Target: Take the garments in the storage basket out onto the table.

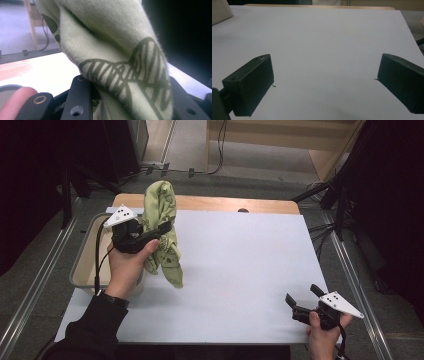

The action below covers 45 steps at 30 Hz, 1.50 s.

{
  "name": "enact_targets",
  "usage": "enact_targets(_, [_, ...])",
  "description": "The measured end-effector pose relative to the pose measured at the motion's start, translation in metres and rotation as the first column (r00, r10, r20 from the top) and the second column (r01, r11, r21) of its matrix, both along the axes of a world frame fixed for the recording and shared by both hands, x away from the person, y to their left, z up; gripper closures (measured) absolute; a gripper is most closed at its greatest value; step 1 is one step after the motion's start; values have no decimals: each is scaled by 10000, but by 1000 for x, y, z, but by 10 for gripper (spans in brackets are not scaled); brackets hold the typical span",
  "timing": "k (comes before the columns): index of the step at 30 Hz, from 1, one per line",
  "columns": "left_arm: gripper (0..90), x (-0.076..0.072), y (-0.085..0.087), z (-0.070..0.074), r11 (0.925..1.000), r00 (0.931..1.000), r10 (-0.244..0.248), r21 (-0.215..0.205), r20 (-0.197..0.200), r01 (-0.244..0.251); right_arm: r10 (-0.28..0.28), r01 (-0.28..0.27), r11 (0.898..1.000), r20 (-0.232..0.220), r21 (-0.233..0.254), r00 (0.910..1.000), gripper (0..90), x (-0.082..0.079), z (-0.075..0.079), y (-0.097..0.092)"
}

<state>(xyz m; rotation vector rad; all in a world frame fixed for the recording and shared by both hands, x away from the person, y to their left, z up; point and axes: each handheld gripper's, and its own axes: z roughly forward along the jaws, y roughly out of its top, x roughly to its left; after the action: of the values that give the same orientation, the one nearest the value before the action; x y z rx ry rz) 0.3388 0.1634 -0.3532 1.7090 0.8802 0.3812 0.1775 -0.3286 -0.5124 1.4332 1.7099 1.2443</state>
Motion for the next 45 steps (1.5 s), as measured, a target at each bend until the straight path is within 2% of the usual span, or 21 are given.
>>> enact_targets(9, [628, -8, -21, -5, 9985, 9985, -530, -132, -114, 528, 5, -5, 10000, 9, -25, 10000, 0, 0, 0, 0])
enact_targets(18, [623, -13, -36, -25, 9965, 9953, -830, -89, -495, 826, 24, -24, 10000, 5, -42, 10000, 0, 0, 0, 1])
enact_targets(26, [621, -19, -51, -40, 9939, 9919, -1087, 109, -656, 1096, 70, -70, 10000, -23, -55, 10000, 0, 0, 0, 2])
enact_targets(38, [617, -26, -71, -64, 9881, 9831, -1445, 366, -1126, 1494, 100, -100, 9999, 9, -116, 9999, 0, 1, 0, 2])
enact_targets(45, [616, -30, -81, -79, 9823, 9743, -1730, 466, -1441, 1813, 81, -81, 9999, -45, -65, 10000, 0, 1, 0, 3])
